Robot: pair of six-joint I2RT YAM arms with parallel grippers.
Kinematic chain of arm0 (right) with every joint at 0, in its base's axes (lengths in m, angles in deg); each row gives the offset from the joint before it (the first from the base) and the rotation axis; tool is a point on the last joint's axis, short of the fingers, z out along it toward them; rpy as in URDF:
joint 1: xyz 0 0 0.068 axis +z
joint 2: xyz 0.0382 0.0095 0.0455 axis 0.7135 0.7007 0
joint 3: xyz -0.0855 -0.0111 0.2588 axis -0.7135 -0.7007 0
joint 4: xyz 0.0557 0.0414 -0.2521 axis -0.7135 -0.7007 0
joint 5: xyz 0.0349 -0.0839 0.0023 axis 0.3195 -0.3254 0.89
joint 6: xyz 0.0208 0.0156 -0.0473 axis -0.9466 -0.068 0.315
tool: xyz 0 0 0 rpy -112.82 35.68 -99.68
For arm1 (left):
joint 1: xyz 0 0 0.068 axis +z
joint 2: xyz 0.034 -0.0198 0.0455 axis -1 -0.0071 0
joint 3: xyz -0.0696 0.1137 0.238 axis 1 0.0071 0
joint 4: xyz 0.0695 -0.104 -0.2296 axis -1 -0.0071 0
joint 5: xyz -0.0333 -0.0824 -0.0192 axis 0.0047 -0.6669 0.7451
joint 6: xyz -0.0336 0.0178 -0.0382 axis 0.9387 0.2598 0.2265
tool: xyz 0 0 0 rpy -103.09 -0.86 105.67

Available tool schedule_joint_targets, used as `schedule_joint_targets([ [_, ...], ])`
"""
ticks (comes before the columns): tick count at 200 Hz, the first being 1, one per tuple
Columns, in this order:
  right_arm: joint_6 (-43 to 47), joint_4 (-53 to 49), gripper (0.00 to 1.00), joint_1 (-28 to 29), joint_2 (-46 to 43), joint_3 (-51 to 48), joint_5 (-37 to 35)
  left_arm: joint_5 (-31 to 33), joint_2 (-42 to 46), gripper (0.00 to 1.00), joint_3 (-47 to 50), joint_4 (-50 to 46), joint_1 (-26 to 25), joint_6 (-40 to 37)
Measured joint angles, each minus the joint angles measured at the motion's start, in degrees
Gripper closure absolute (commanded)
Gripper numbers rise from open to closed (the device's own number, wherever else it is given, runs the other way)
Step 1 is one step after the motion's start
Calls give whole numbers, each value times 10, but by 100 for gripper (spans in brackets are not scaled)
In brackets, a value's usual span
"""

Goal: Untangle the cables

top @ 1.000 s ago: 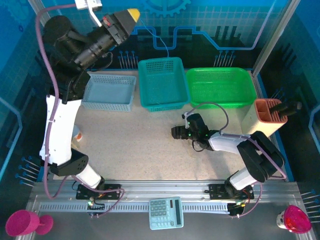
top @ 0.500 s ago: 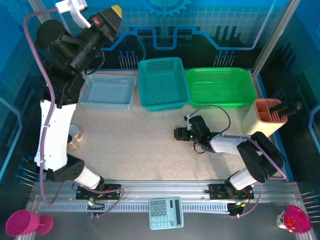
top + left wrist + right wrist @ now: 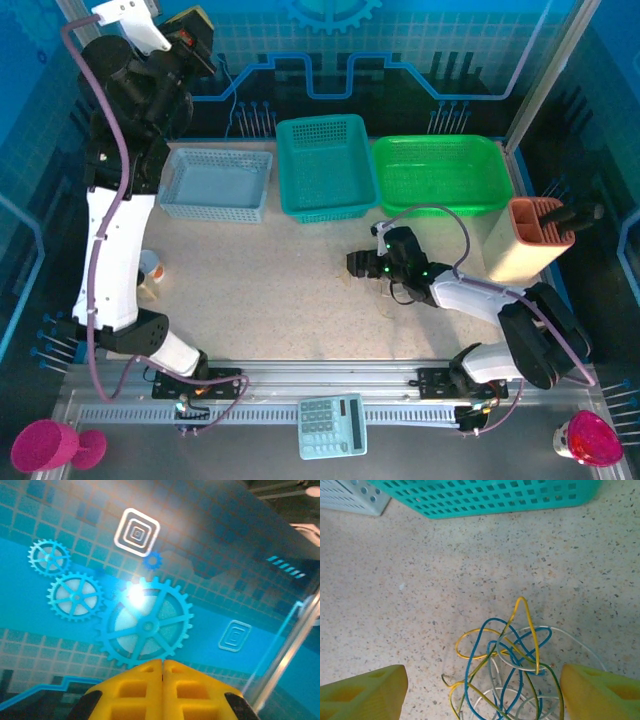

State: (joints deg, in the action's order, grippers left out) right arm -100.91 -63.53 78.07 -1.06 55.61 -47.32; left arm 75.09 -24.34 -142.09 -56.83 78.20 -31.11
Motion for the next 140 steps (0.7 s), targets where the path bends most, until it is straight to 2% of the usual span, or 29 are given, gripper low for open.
schedule_joint_targets([
  [29, 0, -16, 15, 0, -17, 7, 2, 15, -13, 100, 30, 17, 21, -17],
  [92, 0, -51, 15, 0, -54, 24, 7, 32, -38, 100, 163, 65, 91, -25],
  [140, 2, -80, 15, 0, -85, 27, 6, 30, -53, 100, 285, 98, 110, -33],
])
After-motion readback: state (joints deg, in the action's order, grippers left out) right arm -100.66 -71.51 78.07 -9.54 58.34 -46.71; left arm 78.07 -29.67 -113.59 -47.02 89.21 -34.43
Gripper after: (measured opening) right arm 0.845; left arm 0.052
